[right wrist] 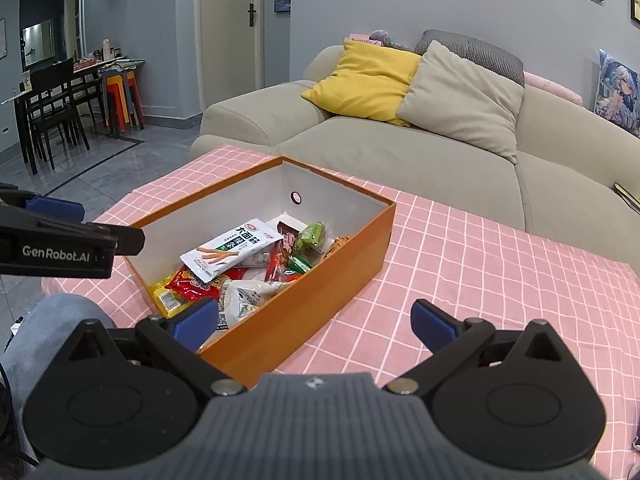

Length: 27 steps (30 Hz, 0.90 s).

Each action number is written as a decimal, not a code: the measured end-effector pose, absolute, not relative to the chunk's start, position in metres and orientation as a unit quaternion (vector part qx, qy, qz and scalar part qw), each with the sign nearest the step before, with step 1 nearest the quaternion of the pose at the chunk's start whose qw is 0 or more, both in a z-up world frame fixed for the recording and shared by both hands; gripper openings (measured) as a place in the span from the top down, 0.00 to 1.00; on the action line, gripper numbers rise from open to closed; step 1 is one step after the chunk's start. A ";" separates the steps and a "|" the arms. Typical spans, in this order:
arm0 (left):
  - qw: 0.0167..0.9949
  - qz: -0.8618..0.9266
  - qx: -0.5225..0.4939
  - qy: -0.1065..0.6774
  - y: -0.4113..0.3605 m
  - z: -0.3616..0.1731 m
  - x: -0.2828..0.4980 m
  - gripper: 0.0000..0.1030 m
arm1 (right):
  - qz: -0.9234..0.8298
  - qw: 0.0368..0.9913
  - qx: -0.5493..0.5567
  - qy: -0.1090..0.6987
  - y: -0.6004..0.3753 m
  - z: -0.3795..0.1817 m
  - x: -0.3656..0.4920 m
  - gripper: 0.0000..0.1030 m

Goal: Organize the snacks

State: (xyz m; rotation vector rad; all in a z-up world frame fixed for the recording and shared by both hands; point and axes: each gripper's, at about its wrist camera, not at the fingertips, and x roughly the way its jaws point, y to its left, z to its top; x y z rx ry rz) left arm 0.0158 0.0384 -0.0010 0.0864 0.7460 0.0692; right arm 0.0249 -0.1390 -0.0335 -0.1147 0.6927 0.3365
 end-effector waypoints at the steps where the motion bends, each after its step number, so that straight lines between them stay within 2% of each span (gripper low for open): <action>1: 0.929 0.034 0.042 0.365 0.039 -0.001 0.016 0.16 | 0.164 0.925 -0.056 0.337 -0.139 -0.033 0.025 0.04; 27: 0.928 0.035 0.045 0.368 0.038 0.000 0.014 0.16 | 0.166 0.925 -0.054 0.337 -0.137 -0.032 0.024 0.04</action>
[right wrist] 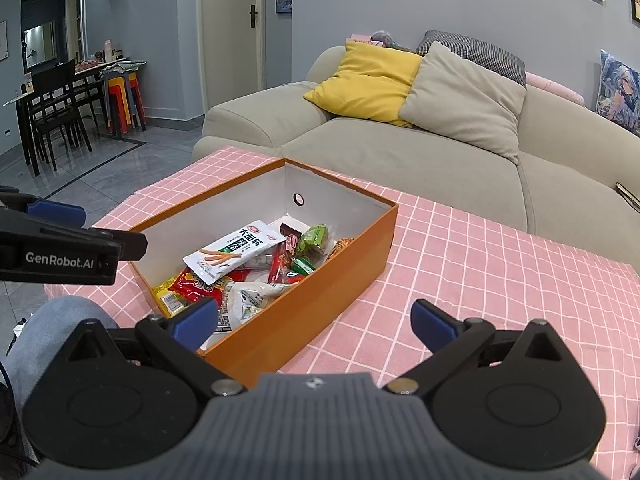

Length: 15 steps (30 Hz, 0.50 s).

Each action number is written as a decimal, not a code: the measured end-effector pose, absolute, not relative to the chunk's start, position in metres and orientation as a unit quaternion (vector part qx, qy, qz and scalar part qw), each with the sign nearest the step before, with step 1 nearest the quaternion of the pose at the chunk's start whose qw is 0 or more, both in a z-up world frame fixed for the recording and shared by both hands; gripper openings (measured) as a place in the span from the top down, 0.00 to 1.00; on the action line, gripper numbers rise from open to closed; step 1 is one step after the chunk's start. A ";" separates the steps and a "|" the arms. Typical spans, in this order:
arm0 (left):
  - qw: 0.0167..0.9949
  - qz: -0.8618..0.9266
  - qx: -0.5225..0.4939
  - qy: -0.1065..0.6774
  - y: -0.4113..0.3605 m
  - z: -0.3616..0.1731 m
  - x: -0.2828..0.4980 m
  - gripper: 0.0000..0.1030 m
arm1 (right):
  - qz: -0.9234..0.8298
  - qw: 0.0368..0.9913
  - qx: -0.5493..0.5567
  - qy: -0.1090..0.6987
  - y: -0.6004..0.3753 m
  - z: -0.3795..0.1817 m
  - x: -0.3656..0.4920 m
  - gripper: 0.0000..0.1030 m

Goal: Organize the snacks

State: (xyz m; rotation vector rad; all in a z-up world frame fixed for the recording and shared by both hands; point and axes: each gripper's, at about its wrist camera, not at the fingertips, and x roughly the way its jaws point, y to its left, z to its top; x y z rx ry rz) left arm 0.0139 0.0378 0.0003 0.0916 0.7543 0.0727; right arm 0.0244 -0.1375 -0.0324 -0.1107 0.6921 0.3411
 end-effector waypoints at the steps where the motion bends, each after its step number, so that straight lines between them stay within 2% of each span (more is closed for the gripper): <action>1: 0.928 0.035 0.044 0.368 0.038 0.000 0.014 0.16 | 0.166 0.925 -0.054 0.337 -0.137 -0.032 0.024 0.04; 15: 0.929 0.033 0.047 0.366 0.037 0.002 0.013 0.16 | 0.164 0.926 -0.053 0.335 -0.136 -0.032 0.025 0.04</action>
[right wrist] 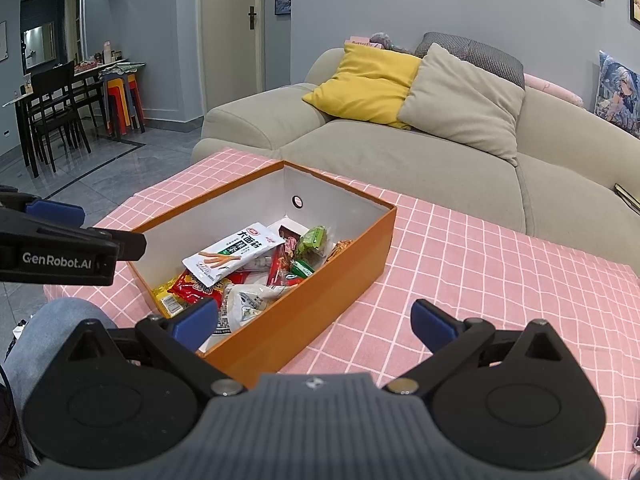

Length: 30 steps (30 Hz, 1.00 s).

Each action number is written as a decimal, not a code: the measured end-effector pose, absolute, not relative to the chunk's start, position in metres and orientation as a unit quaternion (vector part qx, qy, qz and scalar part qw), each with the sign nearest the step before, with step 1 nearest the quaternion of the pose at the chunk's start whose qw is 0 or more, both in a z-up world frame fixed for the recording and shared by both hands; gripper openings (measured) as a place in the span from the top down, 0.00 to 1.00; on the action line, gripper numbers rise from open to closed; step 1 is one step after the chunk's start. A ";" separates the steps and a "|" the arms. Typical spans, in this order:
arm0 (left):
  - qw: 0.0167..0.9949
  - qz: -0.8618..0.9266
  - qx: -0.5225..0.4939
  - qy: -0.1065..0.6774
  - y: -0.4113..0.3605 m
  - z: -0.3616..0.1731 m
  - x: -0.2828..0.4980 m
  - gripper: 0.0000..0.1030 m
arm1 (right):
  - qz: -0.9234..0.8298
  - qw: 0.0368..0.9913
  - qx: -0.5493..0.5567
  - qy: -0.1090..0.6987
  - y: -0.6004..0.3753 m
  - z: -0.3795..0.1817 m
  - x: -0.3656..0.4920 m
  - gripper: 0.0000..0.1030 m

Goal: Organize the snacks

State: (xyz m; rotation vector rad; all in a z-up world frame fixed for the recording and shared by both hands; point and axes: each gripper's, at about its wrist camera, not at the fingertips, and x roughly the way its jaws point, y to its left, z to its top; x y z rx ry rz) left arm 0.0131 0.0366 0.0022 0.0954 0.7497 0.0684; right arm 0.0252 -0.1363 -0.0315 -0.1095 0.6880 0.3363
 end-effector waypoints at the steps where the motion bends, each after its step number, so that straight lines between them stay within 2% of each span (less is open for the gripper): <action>1: 0.929 0.034 0.046 0.366 0.037 0.002 0.013 0.16 | 0.164 0.926 -0.053 0.336 -0.136 -0.032 0.025 0.04; 30: 0.928 0.038 0.045 0.368 0.040 0.004 0.013 0.16 | 0.162 0.925 -0.050 0.340 -0.133 -0.033 0.027 0.04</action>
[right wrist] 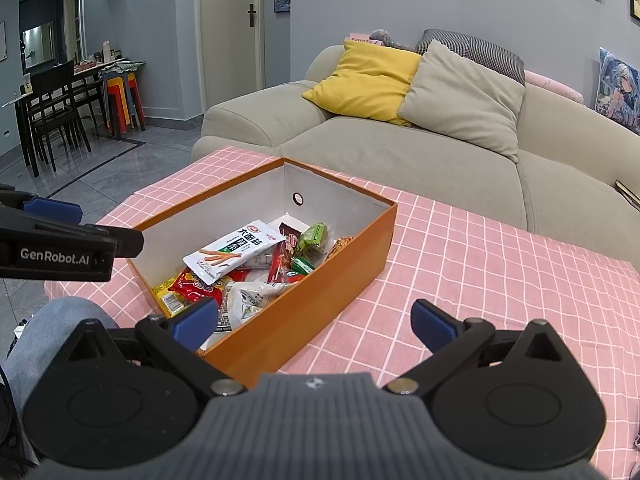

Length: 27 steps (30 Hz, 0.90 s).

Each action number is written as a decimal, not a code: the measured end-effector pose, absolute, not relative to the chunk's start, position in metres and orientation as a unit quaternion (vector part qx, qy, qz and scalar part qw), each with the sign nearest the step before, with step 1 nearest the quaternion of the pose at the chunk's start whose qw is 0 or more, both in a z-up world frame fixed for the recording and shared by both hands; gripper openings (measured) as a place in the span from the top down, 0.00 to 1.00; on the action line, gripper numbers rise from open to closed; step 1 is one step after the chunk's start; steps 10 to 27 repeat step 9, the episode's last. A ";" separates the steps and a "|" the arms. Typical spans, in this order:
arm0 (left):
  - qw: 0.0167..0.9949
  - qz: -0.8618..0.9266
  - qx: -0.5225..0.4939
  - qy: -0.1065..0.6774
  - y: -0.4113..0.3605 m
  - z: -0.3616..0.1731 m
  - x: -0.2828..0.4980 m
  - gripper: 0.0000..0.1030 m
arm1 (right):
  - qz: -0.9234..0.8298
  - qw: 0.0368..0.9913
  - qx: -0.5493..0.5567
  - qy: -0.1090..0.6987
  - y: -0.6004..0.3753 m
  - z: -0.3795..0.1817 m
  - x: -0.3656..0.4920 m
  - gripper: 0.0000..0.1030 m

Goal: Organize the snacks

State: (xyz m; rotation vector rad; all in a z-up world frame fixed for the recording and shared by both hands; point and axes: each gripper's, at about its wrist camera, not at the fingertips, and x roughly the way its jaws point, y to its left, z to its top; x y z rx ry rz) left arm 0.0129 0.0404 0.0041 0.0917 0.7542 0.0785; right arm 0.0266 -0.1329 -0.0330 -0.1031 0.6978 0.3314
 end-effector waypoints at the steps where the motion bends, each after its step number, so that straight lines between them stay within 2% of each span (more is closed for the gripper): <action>1: 0.928 0.039 0.045 0.368 0.041 0.004 0.013 0.16 | 0.161 0.925 -0.050 0.340 -0.133 -0.033 0.027 0.04; 27: 0.928 0.039 0.044 0.367 0.040 0.005 0.013 0.14 | 0.161 0.925 -0.050 0.340 -0.133 -0.033 0.027 0.04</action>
